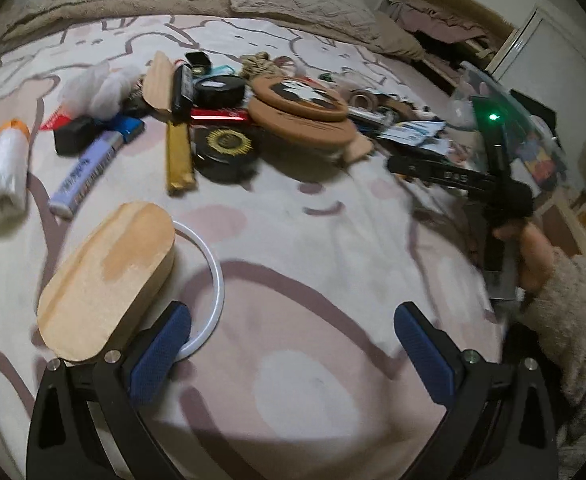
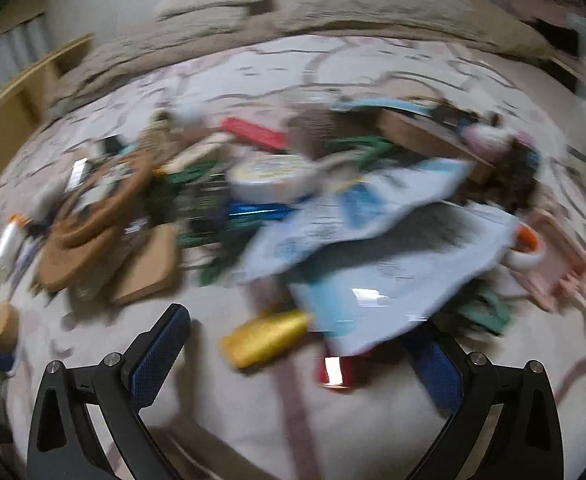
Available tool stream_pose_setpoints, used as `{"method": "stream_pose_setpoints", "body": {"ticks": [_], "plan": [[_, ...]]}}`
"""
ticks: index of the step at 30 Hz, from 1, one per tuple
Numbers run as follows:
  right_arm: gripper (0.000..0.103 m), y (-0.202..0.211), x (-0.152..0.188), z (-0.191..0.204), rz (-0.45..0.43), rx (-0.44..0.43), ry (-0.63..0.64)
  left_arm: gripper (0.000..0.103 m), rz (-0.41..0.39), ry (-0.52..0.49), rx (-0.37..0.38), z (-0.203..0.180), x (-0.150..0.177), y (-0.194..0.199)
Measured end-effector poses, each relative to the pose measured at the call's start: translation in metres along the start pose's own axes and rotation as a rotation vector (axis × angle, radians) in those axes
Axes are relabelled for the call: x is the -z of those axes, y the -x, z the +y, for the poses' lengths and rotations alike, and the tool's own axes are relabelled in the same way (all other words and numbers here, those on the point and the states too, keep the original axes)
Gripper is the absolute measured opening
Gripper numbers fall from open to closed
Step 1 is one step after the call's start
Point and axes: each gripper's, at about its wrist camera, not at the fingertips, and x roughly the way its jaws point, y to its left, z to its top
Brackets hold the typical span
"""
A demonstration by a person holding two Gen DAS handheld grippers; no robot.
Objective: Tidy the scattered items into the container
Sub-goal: 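Lower the left tool onto the light wooden oval block and close it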
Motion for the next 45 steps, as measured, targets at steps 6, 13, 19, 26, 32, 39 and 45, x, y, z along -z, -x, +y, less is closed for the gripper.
{"method": "stream_pose_setpoints", "body": {"ticks": [6, 13, 19, 26, 32, 39, 45], "plan": [[0.103, 0.002, 0.011, 0.046, 0.014, -0.125, 0.255, 0.102, 0.008, -0.009, 0.077, -0.022, 0.019, 0.006], [0.103, 0.017, 0.038, 0.092, 0.024, -0.269, 0.525, 0.102, 0.041, -0.079, 0.179, -0.047, 0.032, 0.006], [0.103, 0.025, 0.05, 0.096, 0.051, -0.344, 0.564, 0.102, 0.068, -0.158, 0.251, -0.069, 0.039, 0.004], [0.103, 0.028, 0.056, 0.099, 0.065, -0.361, 0.576, 0.102, 0.027, -0.257, 0.238, -0.091, 0.044, 0.012], [0.103, 0.03, 0.061, 0.1, 0.067, -0.351, 0.579, 0.103, -0.067, -0.313, 0.182, -0.098, 0.039, 0.025], [0.103, 0.039, 0.074, 0.099, 0.07, -0.349, 0.592, 0.103, -0.126, -0.23, 0.041, -0.075, 0.027, 0.022], [0.103, 0.046, 0.084, 0.099, 0.071, -0.344, 0.595, 0.103, -0.147, -0.146, -0.001, -0.053, 0.022, 0.022]]}}
